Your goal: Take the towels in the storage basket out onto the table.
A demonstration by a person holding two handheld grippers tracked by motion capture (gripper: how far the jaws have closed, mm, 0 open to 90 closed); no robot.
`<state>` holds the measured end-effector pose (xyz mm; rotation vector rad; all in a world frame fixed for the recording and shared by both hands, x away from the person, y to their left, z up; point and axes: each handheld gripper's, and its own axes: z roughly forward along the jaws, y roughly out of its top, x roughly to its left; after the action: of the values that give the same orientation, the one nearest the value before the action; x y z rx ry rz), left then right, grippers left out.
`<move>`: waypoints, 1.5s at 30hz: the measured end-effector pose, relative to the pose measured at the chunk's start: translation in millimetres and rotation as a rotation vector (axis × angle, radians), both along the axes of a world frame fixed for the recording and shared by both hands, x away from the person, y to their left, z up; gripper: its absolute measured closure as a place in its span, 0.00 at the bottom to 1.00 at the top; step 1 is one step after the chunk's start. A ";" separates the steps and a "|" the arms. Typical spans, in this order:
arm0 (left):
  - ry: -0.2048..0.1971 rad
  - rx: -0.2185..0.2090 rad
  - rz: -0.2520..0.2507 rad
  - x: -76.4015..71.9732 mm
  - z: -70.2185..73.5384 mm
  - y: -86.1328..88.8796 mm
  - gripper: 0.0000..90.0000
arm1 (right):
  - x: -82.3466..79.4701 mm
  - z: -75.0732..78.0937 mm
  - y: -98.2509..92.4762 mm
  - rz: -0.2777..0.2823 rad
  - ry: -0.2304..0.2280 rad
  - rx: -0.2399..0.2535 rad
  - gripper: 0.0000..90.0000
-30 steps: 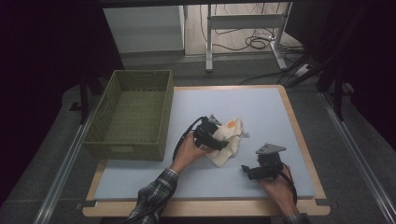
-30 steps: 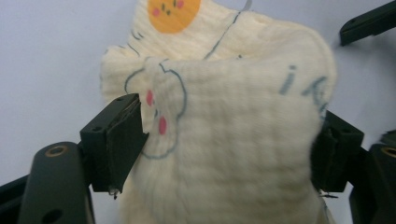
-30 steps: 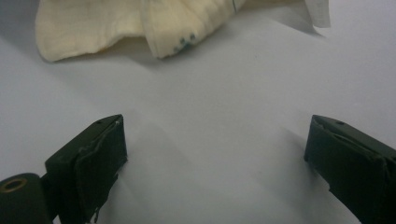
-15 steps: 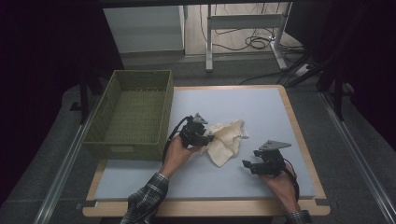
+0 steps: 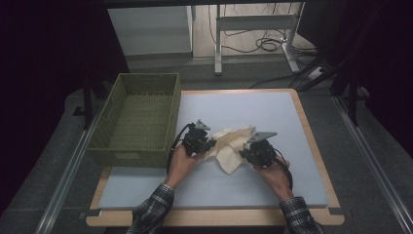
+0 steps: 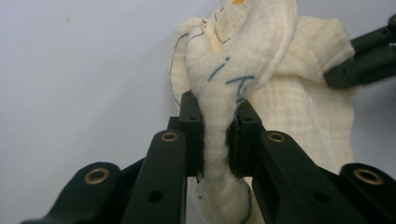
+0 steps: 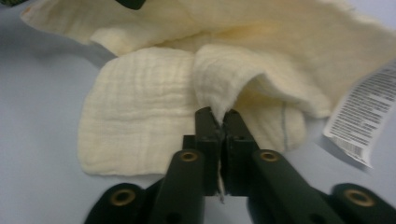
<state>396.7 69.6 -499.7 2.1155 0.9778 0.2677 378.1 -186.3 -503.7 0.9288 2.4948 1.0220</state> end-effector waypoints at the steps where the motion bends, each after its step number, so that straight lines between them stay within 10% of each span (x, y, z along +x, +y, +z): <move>1: -0.001 -0.001 0.000 -0.3 -0.3 0.7 0.88 | -0.1 2.8 -3.7 -0.006 0.001 0.002 0.98; 12: 0.019 -0.014 0.066 8.6 -6.1 3.8 0.86 | 6.2 67.0 -91.9 -0.157 -0.071 -0.034 0.98; 22: 0.038 0.081 0.138 27.4 -19.5 3.2 0.58 | 43.7 50.4 -120.9 -0.263 -0.026 -0.020 0.75; 37: 0.025 0.065 0.155 21.1 -20.9 8.9 0.69 | -40.7 20.9 -55.8 0.060 0.086 0.089 0.76; 45: 0.016 0.099 0.186 24.8 -28.7 7.7 0.68 | -55.8 -5.1 -8.7 0.174 0.114 0.044 0.73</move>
<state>421.5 77.3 -528.4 2.1193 1.1952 0.3996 322.3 -195.0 -508.8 0.8147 2.6974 1.1097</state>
